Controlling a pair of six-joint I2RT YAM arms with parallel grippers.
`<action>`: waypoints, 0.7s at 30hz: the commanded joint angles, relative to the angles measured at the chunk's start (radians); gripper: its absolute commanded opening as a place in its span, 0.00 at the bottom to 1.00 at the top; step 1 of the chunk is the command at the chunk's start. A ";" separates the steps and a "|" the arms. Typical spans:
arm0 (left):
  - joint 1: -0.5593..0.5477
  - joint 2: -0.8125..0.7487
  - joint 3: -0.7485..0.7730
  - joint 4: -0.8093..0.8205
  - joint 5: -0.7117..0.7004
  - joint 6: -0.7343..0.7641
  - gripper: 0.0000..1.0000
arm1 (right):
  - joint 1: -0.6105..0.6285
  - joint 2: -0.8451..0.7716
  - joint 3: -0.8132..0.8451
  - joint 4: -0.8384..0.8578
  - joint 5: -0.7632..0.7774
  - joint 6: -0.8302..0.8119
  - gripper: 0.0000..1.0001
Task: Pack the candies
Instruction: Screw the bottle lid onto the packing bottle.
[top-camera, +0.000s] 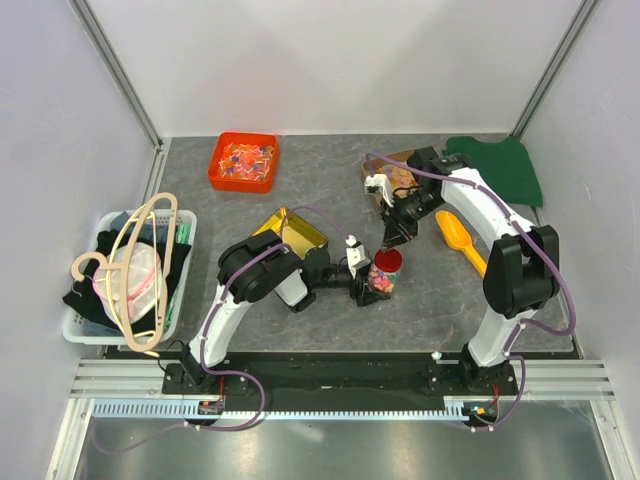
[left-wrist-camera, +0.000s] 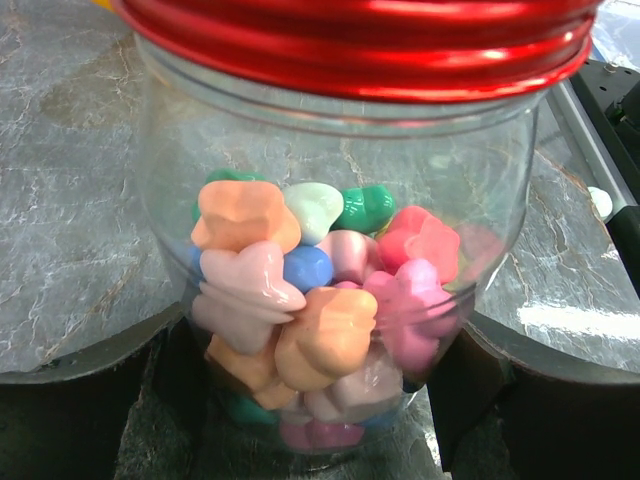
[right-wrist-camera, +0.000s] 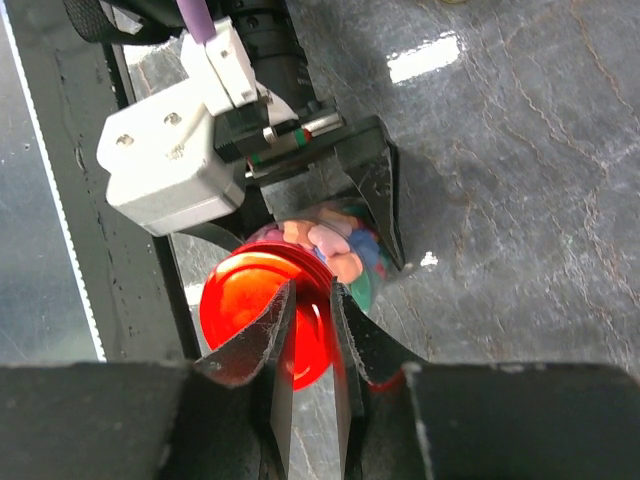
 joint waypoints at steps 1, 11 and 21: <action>0.025 0.028 0.002 0.246 -0.076 -0.076 0.02 | -0.015 -0.043 -0.056 -0.125 0.040 -0.021 0.24; 0.025 0.027 -0.001 0.248 -0.076 -0.073 0.02 | -0.024 -0.075 -0.139 -0.125 0.039 -0.016 0.25; 0.025 0.025 0.001 0.246 -0.079 -0.075 0.02 | -0.024 -0.153 -0.184 -0.150 0.068 -0.001 0.25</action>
